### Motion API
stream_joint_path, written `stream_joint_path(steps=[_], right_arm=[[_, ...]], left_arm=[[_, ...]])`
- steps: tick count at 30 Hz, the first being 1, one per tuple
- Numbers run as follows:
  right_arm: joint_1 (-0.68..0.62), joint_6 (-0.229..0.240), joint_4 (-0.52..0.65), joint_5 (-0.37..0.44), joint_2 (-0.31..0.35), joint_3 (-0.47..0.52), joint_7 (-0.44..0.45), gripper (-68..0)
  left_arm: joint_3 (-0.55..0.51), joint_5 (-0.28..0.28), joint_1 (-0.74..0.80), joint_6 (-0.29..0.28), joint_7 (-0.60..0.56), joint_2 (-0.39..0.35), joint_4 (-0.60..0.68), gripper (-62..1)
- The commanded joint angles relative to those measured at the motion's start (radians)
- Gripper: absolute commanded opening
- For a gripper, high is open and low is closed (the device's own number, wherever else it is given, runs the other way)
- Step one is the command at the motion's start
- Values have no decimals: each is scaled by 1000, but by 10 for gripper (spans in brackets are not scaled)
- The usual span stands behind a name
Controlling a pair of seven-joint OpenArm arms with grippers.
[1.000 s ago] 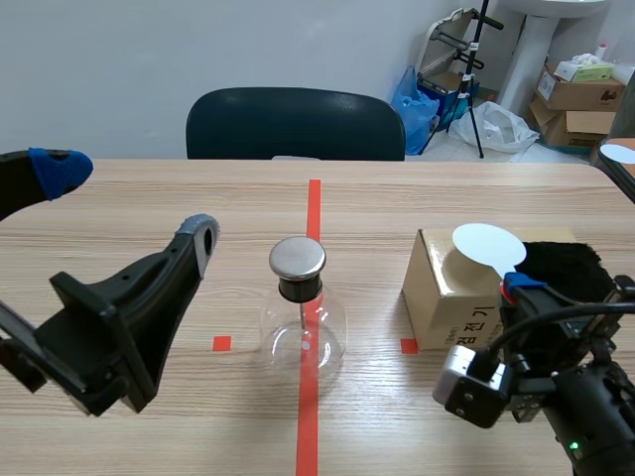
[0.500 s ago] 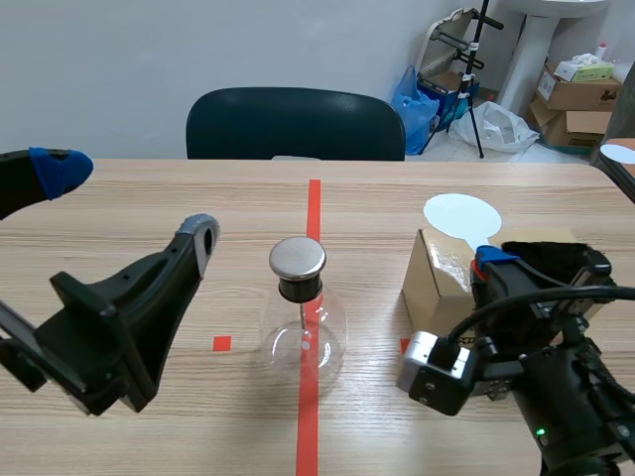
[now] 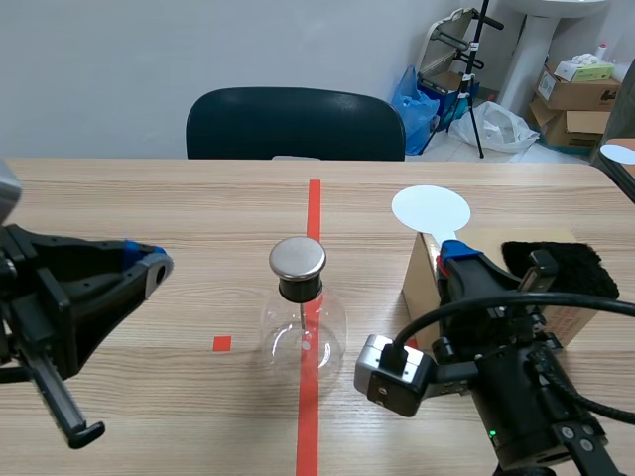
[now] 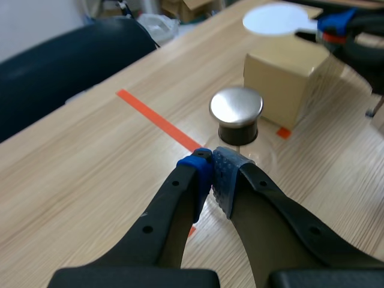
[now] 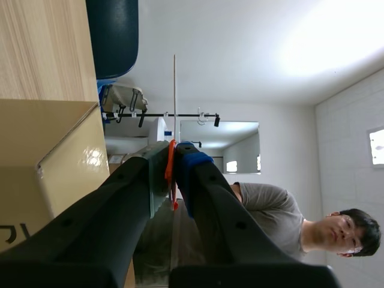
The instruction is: Do the electroscope experiment
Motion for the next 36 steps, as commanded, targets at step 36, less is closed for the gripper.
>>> stream_joint_path(steps=[36], right_arm=[[-14, -14, 21, -84, 11, -48, -30, -666]], left_arm=[[515, 7, -558, -161, -311, 50, -730, -578]])
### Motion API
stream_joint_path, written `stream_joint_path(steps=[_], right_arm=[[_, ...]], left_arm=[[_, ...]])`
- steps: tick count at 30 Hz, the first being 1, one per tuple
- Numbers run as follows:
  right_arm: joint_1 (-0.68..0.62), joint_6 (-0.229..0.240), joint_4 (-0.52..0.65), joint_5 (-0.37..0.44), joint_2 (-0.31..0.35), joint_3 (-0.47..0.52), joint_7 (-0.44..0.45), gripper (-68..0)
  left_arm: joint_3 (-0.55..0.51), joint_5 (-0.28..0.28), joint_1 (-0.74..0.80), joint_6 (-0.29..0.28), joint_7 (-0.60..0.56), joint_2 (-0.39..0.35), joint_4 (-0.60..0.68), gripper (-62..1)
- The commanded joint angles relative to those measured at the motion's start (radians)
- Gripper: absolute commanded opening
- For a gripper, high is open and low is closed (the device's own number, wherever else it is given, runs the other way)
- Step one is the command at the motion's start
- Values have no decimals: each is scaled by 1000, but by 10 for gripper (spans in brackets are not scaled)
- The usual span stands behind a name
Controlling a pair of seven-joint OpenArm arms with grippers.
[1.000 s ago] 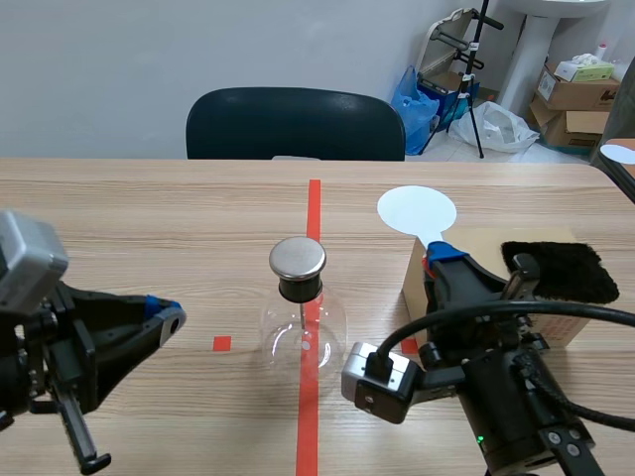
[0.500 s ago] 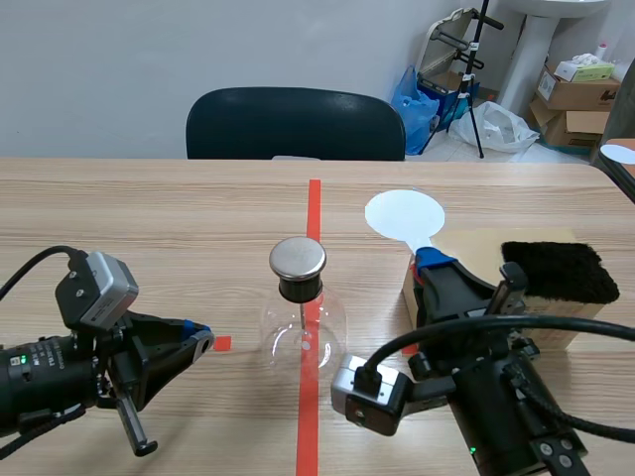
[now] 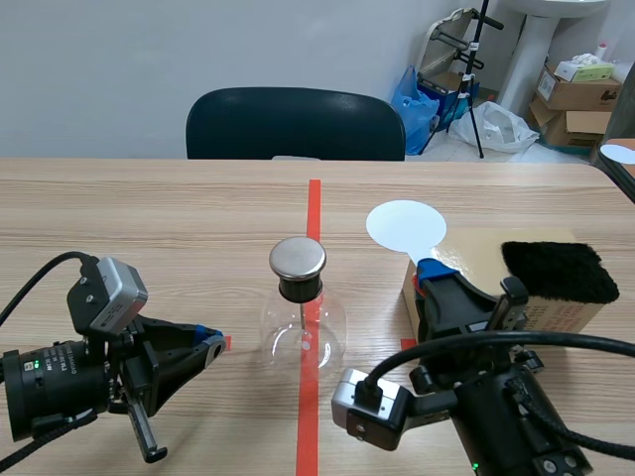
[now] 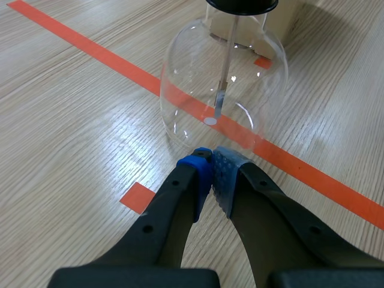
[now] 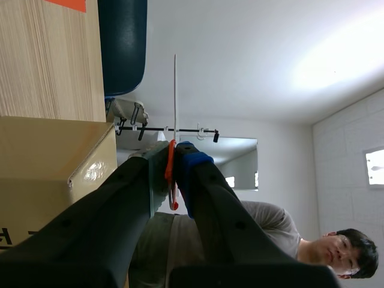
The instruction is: Do the electroscope experiment
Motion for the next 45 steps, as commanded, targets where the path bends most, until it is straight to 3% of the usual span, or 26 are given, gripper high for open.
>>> stream_joint_path(steps=[1, 19, 22, 45], right_arm=[[11, -15, 21, -9, 11, 1, -7, -666], [11, -19, 21, -13, 11, 1, -6, -666], [11, -22, 21, -13, 11, 1, -6, -666], [11, -41, 21, -16, 11, 1, -7, -666]], left_arm=[[-1, -3, -6, -1, -22, 3, 13, -578], [-1, 35, -58, -3, -33, 33, -83, -577], [-1, 50, -58, -45, -53, 33, -83, -577], [-1, 49, -59, -55, -62, 36, -83, -577]])
